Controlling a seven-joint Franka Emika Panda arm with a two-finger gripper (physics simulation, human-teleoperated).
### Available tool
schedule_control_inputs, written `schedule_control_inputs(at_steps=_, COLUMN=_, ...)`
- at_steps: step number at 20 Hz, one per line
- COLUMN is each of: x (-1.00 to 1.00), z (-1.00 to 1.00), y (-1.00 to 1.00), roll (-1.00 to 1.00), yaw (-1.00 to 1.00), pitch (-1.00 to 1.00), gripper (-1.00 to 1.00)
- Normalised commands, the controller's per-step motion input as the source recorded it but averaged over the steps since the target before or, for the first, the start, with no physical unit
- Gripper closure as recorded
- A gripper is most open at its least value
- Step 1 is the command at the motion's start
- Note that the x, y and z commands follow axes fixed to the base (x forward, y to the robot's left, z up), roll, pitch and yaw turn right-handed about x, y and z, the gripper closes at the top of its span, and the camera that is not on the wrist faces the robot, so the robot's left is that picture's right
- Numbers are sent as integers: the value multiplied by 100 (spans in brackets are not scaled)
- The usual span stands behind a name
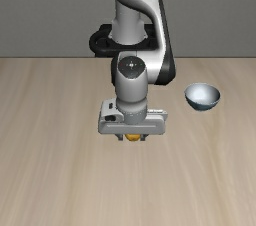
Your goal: Pick the mango and place it on the bowl
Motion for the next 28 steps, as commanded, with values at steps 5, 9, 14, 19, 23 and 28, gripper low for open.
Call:
schedule_control_inputs(at_steps=5, x=0, z=40, y=0, roll=0, yaw=0, pitch=0, gripper=100)
schedule_control_inputs(at_steps=9, x=0, z=100, y=0, roll=0, yaw=0, pitch=0, gripper=100)
schedule_control_inputs(at_steps=14, x=0, z=100, y=0, roll=0, yaw=0, pitch=0, gripper=100)
schedule_control_inputs(at_steps=19, x=-100, z=0, y=0, roll=0, yaw=0, pitch=0, gripper=100)
schedule_control_inputs(at_steps=23, x=-75, z=0, y=25, roll=0, yaw=0, pitch=0, gripper=100)
schedule_control_inputs(at_steps=28, x=0, z=0, y=100, roll=0, yaw=0, pitch=0, gripper=100)
